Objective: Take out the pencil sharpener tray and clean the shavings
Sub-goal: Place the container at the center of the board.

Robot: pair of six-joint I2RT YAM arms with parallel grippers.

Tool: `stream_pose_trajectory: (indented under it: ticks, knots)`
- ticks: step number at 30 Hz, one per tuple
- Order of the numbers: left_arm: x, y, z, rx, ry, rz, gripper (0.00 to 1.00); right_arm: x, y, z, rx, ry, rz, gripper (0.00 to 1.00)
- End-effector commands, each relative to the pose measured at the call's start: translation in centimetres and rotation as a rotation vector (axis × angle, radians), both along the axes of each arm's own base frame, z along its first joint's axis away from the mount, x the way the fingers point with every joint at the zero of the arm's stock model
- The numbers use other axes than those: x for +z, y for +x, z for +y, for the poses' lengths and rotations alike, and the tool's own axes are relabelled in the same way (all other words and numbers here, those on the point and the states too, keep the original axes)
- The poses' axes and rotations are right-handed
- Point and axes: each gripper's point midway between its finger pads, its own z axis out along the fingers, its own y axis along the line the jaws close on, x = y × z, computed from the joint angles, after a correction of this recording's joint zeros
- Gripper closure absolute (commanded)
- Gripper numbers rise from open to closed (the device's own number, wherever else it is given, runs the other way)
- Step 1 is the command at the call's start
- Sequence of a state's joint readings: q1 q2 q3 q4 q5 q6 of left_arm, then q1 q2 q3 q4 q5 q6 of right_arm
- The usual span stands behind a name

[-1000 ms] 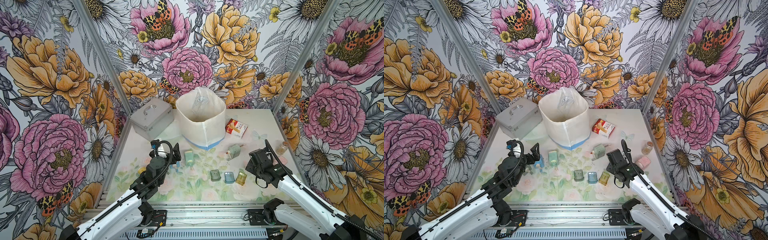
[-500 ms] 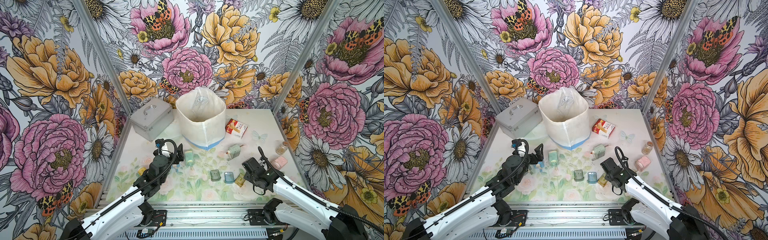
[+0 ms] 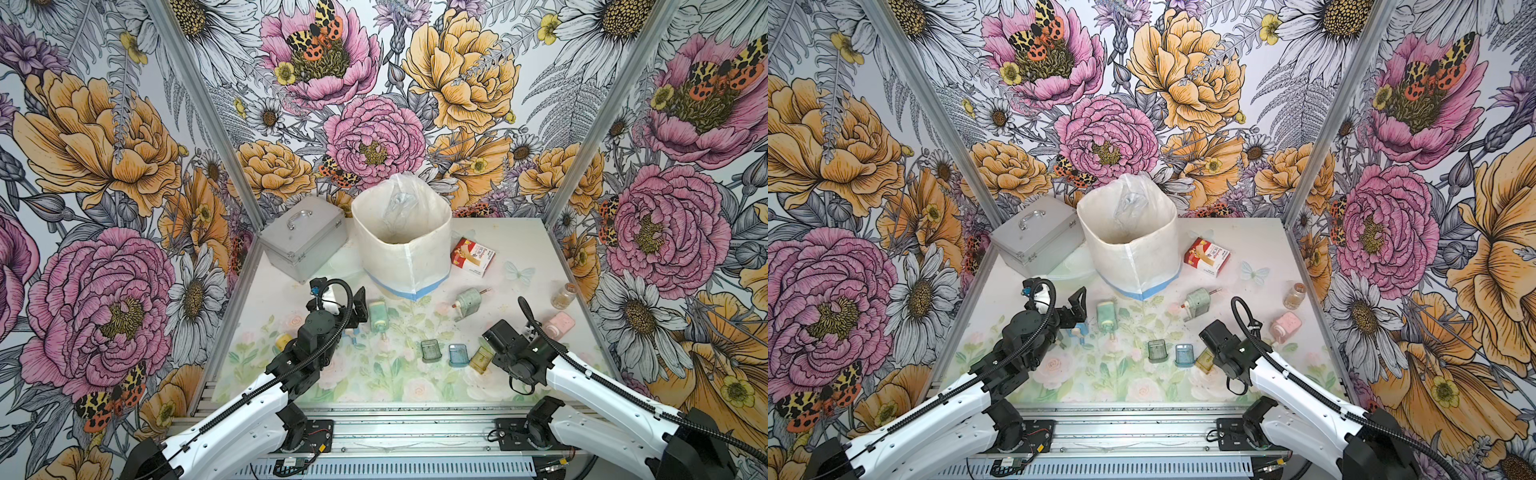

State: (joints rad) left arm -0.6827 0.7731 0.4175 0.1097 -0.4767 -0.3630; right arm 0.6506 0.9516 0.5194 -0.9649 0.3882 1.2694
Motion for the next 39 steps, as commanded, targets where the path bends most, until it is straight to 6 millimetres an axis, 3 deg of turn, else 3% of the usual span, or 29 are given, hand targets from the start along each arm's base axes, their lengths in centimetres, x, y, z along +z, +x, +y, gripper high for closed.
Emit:
stream_pose_trajectory:
  ticks: [1,11,22,39]
  knots:
    - [0.3,-0.1,-0.1,-0.018,-0.007,-0.016,0.01,0.5,0.0,1.4,0.01,0.032,-0.017,0.69]
    - [0.4,0.2,-0.6,-0.034,-0.005,-0.012,0.01,1.1,2.5,3.1,0.063,0.034,-0.129,0.67]
    - [0.7,0.1,-0.7,-0.042,-0.002,-0.019,0.01,0.9,4.7,6.1,0.176,0.097,-0.177,0.66]
    - [1.0,-0.6,-0.8,-0.068,-0.021,-0.011,0.01,0.1,3.9,6.0,0.259,0.109,-0.122,0.58]
